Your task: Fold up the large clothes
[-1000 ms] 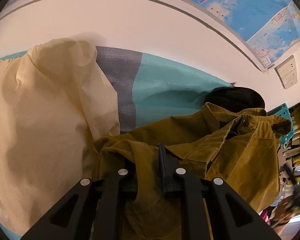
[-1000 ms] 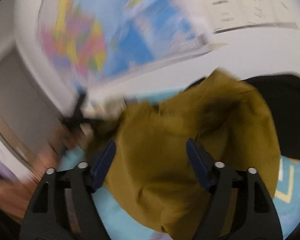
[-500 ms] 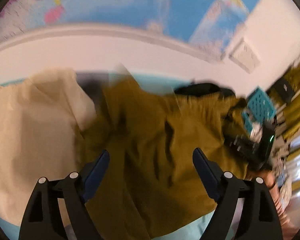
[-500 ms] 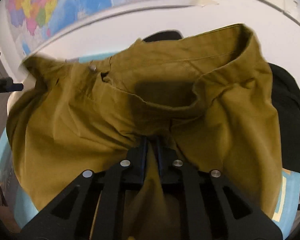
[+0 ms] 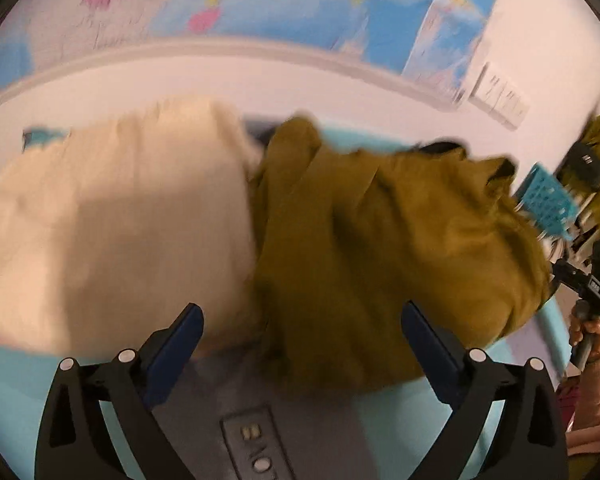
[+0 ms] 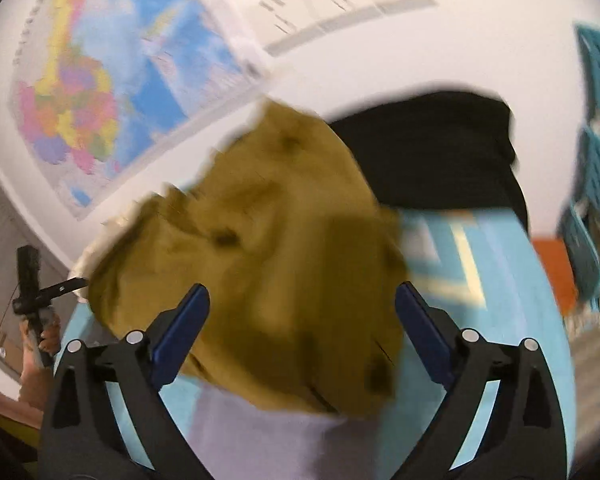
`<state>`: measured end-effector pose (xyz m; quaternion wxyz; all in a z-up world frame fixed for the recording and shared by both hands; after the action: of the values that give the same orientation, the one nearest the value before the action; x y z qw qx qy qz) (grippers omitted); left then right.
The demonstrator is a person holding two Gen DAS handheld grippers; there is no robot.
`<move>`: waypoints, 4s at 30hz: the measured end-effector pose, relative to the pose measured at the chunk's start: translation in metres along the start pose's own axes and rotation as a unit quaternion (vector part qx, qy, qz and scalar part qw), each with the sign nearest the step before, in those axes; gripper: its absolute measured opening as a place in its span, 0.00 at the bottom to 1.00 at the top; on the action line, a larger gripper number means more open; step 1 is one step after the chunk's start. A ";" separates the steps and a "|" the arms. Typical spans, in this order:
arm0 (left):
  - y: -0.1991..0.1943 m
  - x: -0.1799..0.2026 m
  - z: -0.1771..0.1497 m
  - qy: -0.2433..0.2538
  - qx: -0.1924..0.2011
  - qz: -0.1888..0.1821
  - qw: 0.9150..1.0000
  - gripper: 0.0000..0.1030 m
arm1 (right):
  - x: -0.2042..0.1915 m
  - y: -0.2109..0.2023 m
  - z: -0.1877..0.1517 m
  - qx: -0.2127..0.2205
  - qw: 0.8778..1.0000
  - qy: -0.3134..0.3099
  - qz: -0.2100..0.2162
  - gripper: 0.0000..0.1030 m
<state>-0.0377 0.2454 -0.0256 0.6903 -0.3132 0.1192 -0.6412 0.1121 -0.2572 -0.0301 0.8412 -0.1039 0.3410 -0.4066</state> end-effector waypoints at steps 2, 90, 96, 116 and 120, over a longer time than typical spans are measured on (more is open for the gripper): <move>0.014 -0.001 -0.008 -0.013 -0.020 -0.005 1.000 0.93 | 0.002 0.014 -0.014 -0.018 1.000 0.010 0.016 0.90; -0.003 0.049 -0.017 0.077 0.027 -0.027 0.996 0.65 | -0.090 -0.054 -0.027 -0.015 0.992 -0.117 0.055 0.58; 0.007 0.020 -0.054 0.046 -0.008 0.004 0.999 0.72 | -0.068 -0.037 -0.064 -0.063 0.989 -0.135 -0.014 0.44; -0.053 0.006 -0.090 0.021 0.002 -0.038 0.999 0.07 | -0.066 -0.080 -0.059 -0.006 0.999 -0.050 -0.001 0.60; -0.043 0.013 -0.092 0.036 -0.014 0.031 0.999 0.27 | -0.067 -0.094 -0.059 0.004 0.998 -0.053 -0.012 0.59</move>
<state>-0.1223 0.2080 -0.0688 0.7006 -0.2956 0.1628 -0.6286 -0.0138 -0.2610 0.0008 0.8538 -0.1261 0.2926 -0.4119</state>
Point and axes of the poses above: each gripper's, at about its wrist camera, not at the fingertips, and y roughly the way its jaws point, x to its right, z to its top, the point moved 2 cm from there along y, roughly the way its jaws point, and after that the axes turned 15 degrees about x, right-handed, at the moved point
